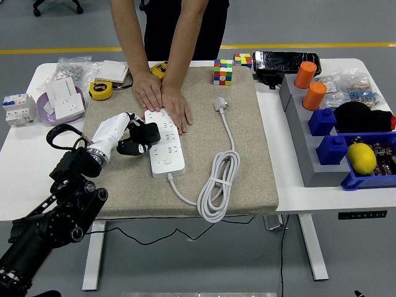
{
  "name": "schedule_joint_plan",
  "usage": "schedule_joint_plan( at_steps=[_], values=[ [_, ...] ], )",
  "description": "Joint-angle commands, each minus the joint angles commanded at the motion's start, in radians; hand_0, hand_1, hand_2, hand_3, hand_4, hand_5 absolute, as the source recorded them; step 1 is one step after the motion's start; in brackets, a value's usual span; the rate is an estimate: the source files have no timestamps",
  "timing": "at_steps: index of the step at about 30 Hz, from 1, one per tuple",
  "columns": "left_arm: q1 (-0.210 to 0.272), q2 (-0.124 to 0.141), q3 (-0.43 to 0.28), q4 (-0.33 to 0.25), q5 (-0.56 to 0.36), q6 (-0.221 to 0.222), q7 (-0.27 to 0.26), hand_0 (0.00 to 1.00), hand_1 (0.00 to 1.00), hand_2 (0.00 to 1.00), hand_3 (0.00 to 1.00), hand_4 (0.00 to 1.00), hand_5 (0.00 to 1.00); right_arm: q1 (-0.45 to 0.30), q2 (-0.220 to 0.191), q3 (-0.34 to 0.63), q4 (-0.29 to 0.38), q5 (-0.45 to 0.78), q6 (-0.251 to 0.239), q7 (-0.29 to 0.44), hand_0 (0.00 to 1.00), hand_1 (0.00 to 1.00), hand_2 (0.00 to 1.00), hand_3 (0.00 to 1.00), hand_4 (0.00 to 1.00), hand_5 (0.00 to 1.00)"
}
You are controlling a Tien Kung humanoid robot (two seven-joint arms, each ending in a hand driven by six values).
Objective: Pick up the plug,place it near the board,insert it into the board,press the button
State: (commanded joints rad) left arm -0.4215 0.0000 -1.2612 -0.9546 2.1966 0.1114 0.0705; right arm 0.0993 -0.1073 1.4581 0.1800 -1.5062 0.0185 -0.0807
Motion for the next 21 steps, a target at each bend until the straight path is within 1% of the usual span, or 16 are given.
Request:
schedule_joint_plan(
  at_steps=[4,9,12,15,18,21],
  values=[
    [0.008,0.0,-0.009,-0.035,0.007,-0.014,0.011,0.659,0.608,0.487,0.38,0.472,0.048,0.0,0.001,-0.001,0.0,0.003,-0.001,0.001,0.826,0.755,0.748,0.779,0.998,0.96],
    [0.026,0.0,-0.026,-0.099,0.005,-0.021,0.018,0.649,0.608,0.486,0.372,0.471,0.054,0.0,0.002,0.002,0.0,0.004,-0.001,0.0,0.826,0.755,0.747,0.779,0.998,0.96],
    [0.045,0.0,-0.049,-0.151,0.003,-0.028,0.024,0.649,0.608,0.486,0.372,0.471,0.054,-0.001,0.003,0.004,0.0,0.006,-0.002,0.001,0.826,0.755,0.747,0.779,0.998,0.96],
    [0.062,0.0,-0.079,-0.188,0.004,-0.028,0.025,0.646,0.614,0.489,0.376,0.478,0.056,-0.002,0.004,0.008,0.0,0.006,-0.002,0.001,0.826,0.755,0.748,0.779,0.998,0.961],
    [0.075,0.0,-0.119,-0.202,0.009,-0.03,0.029,0.646,0.614,0.489,0.376,0.478,0.056,-0.004,0.005,0.01,0.0,0.005,-0.002,0.001,0.826,0.755,0.748,0.779,0.998,0.961],
    [0.086,0.0,-0.158,-0.198,0.025,-0.044,0.047,0.642,0.618,0.498,0.382,0.486,0.057,-0.004,0.006,0.01,0.0,0.007,-0.003,0.002,0.826,0.755,0.747,0.779,0.998,0.96]
  ],
)
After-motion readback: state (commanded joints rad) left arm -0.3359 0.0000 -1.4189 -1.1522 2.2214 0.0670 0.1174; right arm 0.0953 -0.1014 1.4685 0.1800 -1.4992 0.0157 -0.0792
